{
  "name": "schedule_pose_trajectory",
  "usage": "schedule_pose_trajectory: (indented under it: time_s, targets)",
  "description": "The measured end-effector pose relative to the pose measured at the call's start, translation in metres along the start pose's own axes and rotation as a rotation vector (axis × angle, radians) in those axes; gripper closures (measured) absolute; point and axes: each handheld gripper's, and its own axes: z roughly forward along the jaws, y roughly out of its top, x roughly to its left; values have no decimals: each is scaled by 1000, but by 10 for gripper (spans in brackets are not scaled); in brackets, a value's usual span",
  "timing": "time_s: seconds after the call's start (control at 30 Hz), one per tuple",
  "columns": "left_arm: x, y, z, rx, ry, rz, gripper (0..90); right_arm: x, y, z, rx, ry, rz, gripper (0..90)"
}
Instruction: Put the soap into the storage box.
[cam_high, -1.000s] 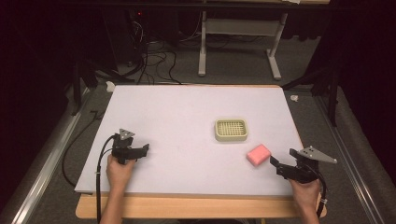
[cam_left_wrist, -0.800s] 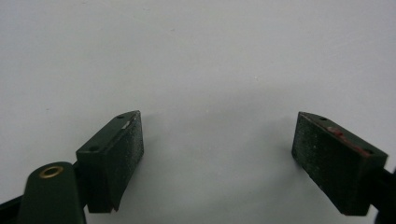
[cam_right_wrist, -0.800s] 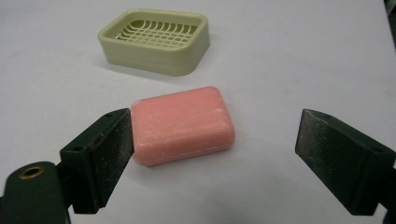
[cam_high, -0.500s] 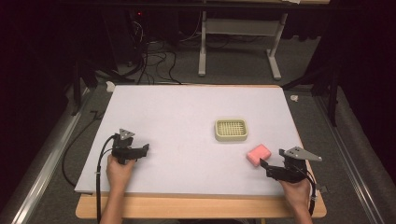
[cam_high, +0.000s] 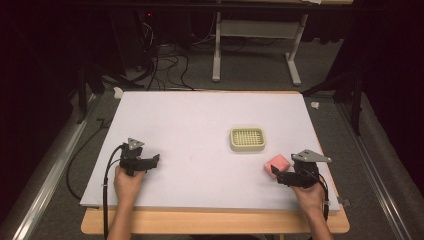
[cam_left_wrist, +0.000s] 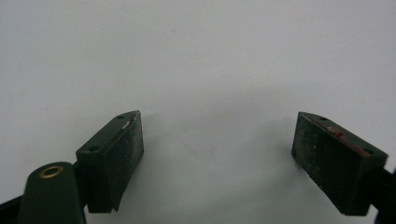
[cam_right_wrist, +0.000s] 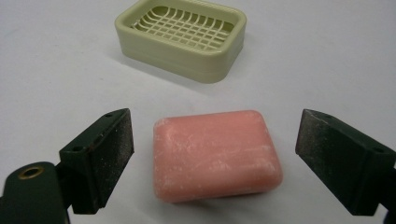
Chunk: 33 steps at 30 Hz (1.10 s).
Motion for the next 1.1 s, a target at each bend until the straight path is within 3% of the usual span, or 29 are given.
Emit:
schedule_pose_trajectory:
  time_s: [0.13, 0.8, 1.1]
  targets:
    - [0, 0, 0, 0, 0, 1, 174, 2, 5, 6, 17, -7, -30, 116]
    - [0, 0, 0, 0, -1, 0, 174, -5, 6, 26, 96, -11, -22, 114]
    - [0, 0, 0, 1, -3, 0, 174, -3, 3, 33, 125, 10, -25, 111]
